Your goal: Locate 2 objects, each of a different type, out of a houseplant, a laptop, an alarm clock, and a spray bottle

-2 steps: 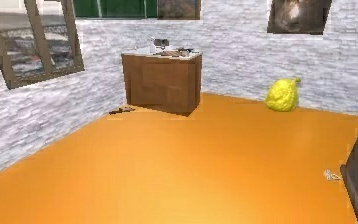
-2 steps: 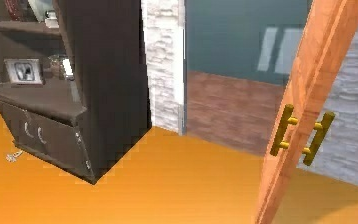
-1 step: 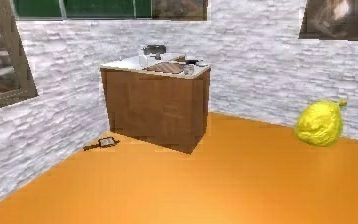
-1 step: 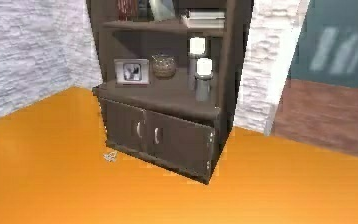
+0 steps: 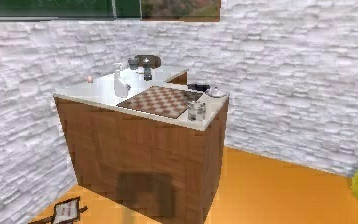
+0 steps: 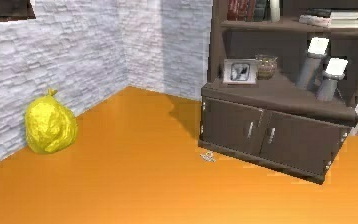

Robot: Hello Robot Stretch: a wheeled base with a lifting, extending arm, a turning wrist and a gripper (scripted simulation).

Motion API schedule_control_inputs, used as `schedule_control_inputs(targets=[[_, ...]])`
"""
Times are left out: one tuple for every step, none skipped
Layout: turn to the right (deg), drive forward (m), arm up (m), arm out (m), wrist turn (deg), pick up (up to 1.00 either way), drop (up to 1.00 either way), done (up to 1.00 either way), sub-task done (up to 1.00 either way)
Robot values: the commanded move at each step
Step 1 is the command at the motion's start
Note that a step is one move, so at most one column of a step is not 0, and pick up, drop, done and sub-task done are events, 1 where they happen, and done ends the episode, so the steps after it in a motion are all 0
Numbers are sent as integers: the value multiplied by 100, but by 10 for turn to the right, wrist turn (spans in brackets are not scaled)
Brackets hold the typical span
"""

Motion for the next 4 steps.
schedule_control_inputs(targets=[[30,0,0,0,0,0,0,0,0],[0,55,0,0,0,0,0,0,0],[-300,0,0,0,0,0,0,0,0],[0,0,0,0,0,0,0,0,100]])
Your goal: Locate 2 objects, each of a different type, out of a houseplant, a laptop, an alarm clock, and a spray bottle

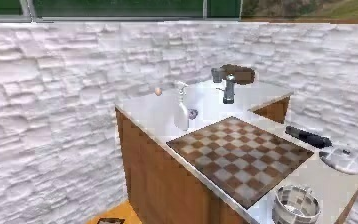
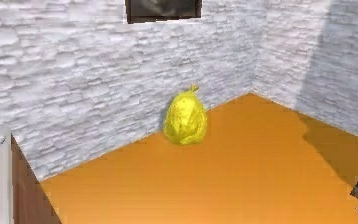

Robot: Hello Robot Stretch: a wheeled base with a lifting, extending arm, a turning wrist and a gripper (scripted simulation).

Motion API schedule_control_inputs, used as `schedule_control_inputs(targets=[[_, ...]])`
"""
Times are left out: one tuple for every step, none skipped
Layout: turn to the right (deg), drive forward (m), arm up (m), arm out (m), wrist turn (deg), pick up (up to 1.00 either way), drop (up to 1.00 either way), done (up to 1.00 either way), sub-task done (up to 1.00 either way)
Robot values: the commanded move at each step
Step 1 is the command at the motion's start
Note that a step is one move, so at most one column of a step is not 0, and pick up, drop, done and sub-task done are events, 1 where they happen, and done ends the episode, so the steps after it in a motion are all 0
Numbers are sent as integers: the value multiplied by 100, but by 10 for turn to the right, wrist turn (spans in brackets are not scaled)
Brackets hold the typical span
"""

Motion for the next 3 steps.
schedule_control_inputs(targets=[[-450,0,0,0,0,0,0,0,0],[-450,0,0,0,0,0,0,0,0],[-450,0,0,0,0,0,0,0,0]])
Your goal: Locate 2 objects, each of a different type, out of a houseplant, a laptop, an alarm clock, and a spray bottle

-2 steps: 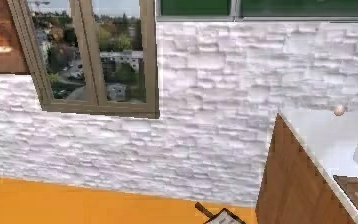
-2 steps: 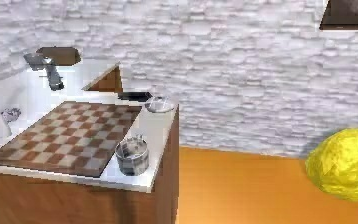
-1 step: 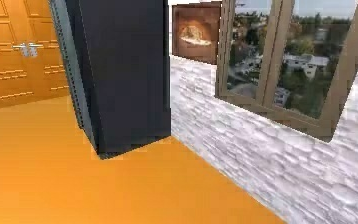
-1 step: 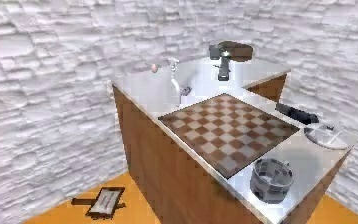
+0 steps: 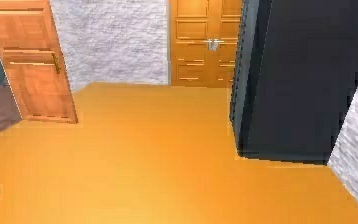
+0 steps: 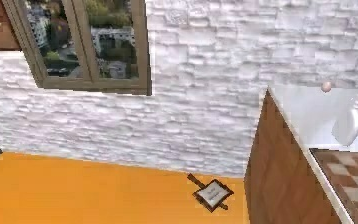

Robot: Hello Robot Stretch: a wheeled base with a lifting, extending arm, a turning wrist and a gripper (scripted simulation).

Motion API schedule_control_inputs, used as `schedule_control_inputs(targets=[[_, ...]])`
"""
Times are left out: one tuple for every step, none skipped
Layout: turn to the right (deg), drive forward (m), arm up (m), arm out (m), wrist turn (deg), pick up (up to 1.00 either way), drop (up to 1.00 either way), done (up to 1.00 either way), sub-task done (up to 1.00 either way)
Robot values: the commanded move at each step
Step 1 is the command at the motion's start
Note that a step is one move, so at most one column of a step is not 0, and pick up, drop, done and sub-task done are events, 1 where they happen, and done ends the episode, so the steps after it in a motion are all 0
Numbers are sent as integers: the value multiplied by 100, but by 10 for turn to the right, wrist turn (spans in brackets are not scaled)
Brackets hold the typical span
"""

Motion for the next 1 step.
schedule_control_inputs(targets=[[-330,0,0,0,0,0,0,0,0]])
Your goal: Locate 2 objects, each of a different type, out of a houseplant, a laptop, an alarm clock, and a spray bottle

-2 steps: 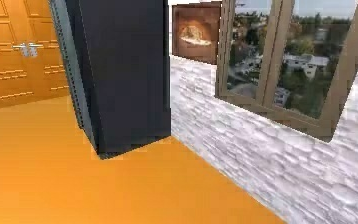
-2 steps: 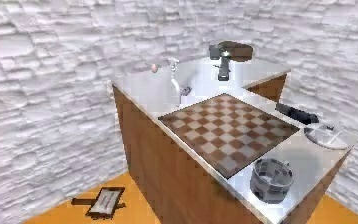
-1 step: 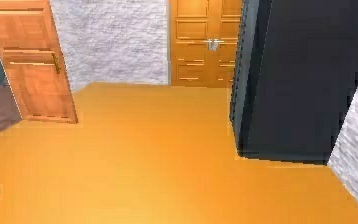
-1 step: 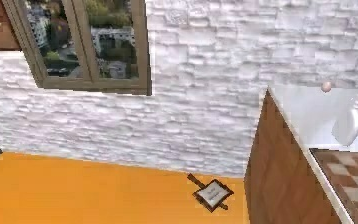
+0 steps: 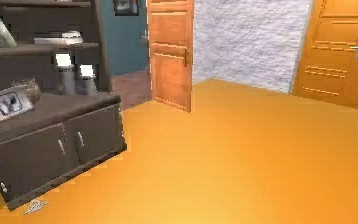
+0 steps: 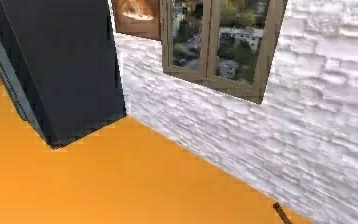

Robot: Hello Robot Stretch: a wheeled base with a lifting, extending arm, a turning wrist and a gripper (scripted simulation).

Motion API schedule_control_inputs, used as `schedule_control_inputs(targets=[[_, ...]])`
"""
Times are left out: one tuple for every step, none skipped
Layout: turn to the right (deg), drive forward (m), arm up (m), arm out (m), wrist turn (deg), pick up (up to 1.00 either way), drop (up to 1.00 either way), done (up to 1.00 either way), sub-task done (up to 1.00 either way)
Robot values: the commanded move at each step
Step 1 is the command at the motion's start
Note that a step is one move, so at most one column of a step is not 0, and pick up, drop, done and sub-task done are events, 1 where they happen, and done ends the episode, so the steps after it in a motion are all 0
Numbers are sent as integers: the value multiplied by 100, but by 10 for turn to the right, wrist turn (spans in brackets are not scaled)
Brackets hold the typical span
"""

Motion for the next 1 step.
schedule_control_inputs(targets=[[0,100,0,0,0,0,0,0,0]])
